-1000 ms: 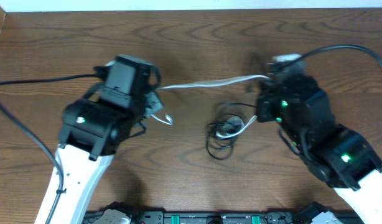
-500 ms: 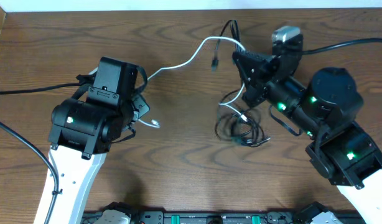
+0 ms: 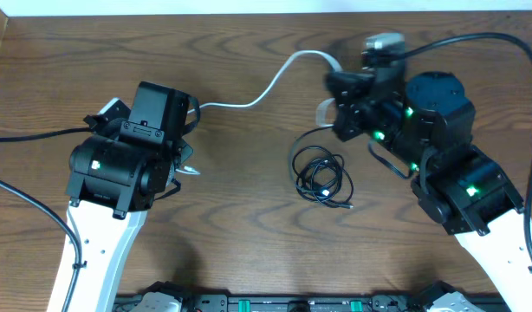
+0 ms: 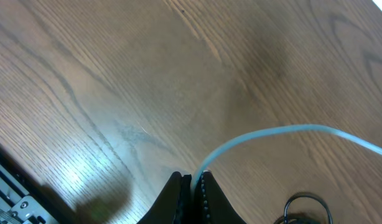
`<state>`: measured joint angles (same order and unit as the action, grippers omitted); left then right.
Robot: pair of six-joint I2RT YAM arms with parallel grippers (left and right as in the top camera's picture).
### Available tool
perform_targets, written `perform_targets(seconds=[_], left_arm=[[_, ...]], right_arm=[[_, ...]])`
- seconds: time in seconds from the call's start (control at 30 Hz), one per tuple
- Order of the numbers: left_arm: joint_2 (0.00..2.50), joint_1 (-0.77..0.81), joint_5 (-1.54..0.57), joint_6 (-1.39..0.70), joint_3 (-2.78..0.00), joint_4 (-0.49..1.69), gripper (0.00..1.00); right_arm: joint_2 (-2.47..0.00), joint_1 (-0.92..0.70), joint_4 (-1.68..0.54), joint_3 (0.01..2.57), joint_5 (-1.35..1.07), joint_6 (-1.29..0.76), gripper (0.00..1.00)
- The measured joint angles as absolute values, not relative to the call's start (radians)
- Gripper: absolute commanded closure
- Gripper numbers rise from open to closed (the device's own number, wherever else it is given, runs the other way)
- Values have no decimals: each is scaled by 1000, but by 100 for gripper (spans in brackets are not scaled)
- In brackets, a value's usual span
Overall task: Untangle cables
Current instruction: 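Grasp the white cable with the right gripper and pull it apart from the left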
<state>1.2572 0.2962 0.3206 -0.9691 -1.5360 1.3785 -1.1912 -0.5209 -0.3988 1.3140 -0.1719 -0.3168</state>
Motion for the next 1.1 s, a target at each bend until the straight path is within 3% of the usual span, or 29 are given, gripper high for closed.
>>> perform_targets(seconds=[0.13, 0.3, 0.4, 0.5, 0.77, 0.83, 0.9, 0.93, 1.1], left_arm=[[1261, 296, 321, -969, -1536, 1393, 92], [1261, 296, 321, -969, -1536, 1402, 92], [1261, 296, 321, -969, -1536, 1402, 92], [1261, 296, 321, -969, -1536, 1398, 92], [1261, 296, 359, -969, -1536, 1388, 87], [1261, 293, 390, -969, -1536, 1385, 88], [1261, 283, 403, -969, -1536, 1380, 87], [1261, 277, 403, -969, -1536, 1379, 87], [1263, 269, 394, -969, -1536, 1379, 87]], right_arm=[[-1186, -522, -409, 1317, -240, -300, 99], [-1209, -521, -749, 1325, 114, -419, 99], [-1255, -520, -833, 1322, 224, -479, 99], [-1288, -520, -793, 1320, 169, -440, 99], [-1287, -520, -654, 1320, -260, -274, 98], [-1287, -521, -685, 1320, -269, -263, 98], [-1287, -520, -740, 1320, -224, -270, 80], [-1287, -520, -765, 1320, -194, -280, 79], [-1292, -520, -842, 1320, -91, -329, 83]])
